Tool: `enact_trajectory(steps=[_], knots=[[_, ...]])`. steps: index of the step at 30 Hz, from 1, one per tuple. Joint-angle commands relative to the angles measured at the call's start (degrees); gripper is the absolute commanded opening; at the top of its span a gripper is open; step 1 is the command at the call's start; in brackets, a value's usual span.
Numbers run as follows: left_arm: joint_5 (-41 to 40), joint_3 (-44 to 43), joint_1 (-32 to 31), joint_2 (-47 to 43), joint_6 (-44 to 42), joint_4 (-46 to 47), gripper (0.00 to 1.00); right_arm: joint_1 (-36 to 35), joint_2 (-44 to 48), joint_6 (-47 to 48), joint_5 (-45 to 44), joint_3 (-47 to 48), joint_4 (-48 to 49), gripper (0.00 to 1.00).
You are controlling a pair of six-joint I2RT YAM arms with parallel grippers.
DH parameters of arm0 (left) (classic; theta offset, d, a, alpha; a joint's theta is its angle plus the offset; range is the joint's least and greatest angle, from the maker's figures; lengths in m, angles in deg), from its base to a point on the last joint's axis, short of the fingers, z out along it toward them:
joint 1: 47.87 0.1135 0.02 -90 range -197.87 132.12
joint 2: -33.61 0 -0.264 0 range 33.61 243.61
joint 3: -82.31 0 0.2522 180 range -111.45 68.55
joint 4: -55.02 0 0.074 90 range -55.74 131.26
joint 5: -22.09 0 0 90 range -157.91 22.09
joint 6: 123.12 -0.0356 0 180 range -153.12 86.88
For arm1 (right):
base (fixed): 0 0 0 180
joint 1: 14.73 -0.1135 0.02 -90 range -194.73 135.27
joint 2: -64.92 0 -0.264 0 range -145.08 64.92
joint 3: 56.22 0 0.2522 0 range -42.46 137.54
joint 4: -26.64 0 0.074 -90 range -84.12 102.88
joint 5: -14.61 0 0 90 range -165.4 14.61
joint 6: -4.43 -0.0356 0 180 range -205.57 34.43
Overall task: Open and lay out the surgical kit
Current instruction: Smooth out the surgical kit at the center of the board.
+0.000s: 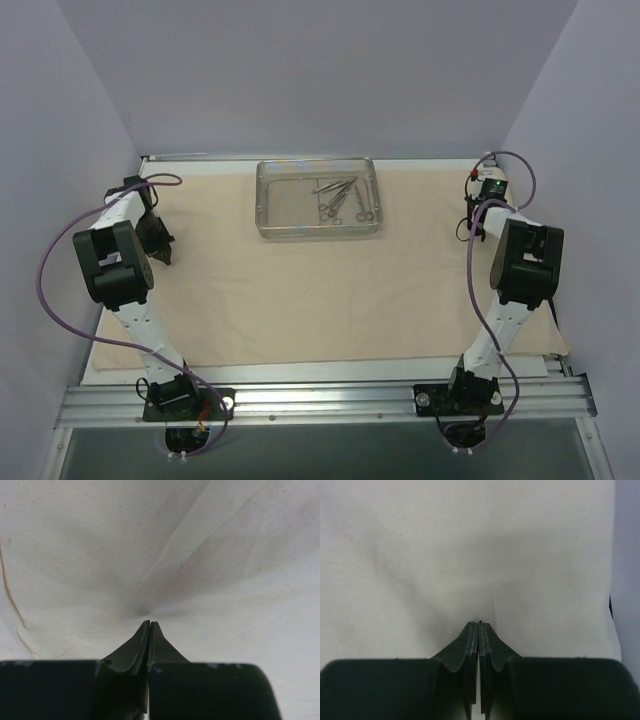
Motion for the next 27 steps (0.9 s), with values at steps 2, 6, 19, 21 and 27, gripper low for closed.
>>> enact_trajectory(steps=[2, 6, 19, 21, 27], knots=[[-1.1, -1.8, 0.9, 1.2, -1.0, -0.2, 0.02, 1.7, -0.1, 1.3, -2.1, 0.3, -1.6, 0.00], [-1.7, -1.5, 1.1, 2.2, -1.2, 0.2, 0.02, 2.6, -0.1, 1.9, -1.8, 0.3, -1.7, 0.00], [-1.2, -2.1, 1.6, 3.7, -1.6, 0.6, 0.02, 3.4, -5.5, 3.4, 1.1, 3.2, -3.6, 0.00], [-1.1, -2.1, 1.6, 3.7, -1.6, 0.7, 0.02, 3.5, -6.9, 3.6, 1.3, 3.8, -4.3, 0.00], [-1.6, -1.4, 1.6, 2.6, -1.8, 0.8, 0.02, 3.4, -6.1, 3.3, 1.0, 4.9, -4.7, 0.00]])
